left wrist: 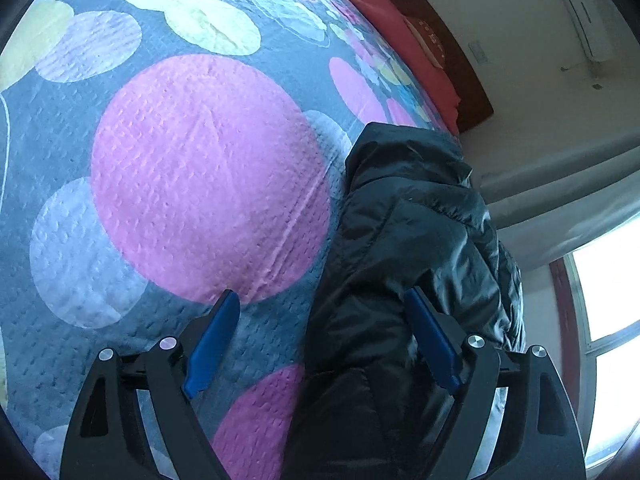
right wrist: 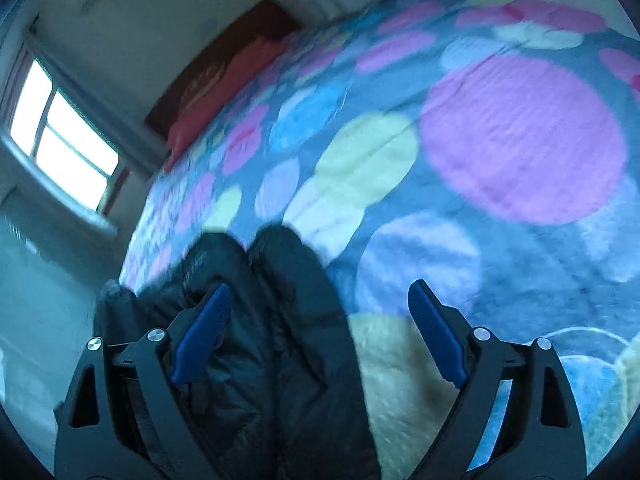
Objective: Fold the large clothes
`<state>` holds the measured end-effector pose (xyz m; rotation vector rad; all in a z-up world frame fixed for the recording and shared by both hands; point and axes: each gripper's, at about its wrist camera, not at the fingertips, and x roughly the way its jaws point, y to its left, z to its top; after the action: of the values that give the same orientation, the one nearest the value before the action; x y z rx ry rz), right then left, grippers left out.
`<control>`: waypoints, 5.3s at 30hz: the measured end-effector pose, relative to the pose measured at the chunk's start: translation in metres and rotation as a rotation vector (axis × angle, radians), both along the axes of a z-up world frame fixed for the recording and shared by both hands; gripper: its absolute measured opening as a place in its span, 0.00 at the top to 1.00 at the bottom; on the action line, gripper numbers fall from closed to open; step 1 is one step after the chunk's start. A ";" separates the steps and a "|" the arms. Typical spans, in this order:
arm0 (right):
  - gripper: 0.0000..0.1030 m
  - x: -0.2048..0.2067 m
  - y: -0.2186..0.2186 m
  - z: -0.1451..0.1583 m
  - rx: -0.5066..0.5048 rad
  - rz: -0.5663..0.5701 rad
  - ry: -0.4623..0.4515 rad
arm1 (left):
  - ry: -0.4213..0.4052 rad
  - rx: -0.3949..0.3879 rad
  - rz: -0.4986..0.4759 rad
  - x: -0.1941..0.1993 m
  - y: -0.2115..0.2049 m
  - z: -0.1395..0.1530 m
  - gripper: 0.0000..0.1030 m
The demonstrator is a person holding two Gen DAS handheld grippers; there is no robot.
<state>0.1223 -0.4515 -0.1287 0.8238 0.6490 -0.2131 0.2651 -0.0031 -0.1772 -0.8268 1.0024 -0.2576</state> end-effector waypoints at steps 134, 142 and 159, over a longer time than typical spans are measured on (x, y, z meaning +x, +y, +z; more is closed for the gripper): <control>0.38 0.000 0.141 -0.003 0.145 0.268 0.044 | -0.246 0.416 -0.158 -0.029 0.034 0.068 0.30; 0.30 -0.036 0.171 0.022 -0.108 0.260 0.121 | -0.280 0.546 -0.134 -0.064 0.028 0.080 0.23; 0.15 -0.072 0.256 0.093 -0.548 0.255 0.068 | -0.419 0.760 -0.084 -0.120 0.011 0.124 0.20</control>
<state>0.0502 -0.1952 -0.0358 0.2051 0.7081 -0.1752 0.1454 0.0075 -0.0533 -0.0297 0.6551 -0.0961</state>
